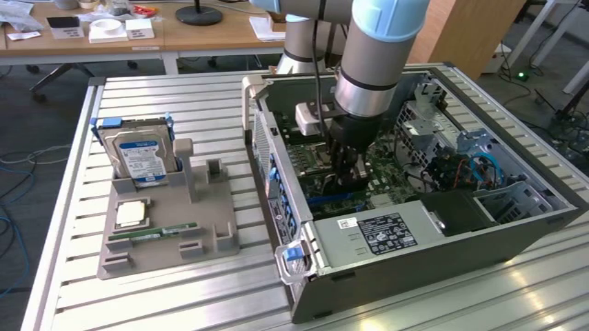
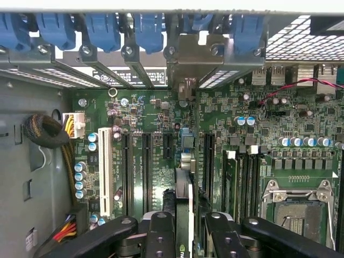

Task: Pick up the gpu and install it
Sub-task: 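Insert the gpu into the slot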

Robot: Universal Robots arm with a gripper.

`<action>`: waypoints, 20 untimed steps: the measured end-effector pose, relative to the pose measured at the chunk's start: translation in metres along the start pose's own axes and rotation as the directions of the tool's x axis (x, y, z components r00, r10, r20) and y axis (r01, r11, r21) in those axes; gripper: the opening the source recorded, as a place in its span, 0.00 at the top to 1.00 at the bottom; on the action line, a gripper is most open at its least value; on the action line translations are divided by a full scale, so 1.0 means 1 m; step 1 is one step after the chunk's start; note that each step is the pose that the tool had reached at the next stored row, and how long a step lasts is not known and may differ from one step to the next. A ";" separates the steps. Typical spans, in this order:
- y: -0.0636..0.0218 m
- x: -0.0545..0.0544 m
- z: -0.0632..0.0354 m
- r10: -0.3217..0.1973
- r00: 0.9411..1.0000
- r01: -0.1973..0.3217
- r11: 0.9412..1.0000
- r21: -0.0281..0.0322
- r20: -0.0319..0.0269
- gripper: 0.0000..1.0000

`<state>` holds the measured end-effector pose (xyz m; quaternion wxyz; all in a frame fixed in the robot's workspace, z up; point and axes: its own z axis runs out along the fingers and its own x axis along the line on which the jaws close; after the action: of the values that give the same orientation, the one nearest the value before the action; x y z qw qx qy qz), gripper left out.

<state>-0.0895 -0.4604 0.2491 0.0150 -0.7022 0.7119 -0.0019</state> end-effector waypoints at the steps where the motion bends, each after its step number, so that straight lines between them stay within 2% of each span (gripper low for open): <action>1: 0.0000 0.000 -0.0006 0.000 1.000 0.000 1.000 0.000 0.000 0.74; 4: -0.0001 0.000 -0.0010 0.000 1.000 0.000 1.000 0.000 0.000 0.74; 8: 0.0000 0.000 -0.0005 -0.001 1.000 0.001 1.000 0.011 0.000 0.74; 9: -0.0001 0.000 -0.0005 -0.001 1.000 0.001 1.000 0.012 0.000 0.74; 20: 0.0020 0.000 -0.0005 -0.001 1.000 0.001 1.000 0.013 0.000 0.74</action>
<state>-0.0915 -0.4604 0.2496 0.0196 -0.7023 0.7116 -0.0063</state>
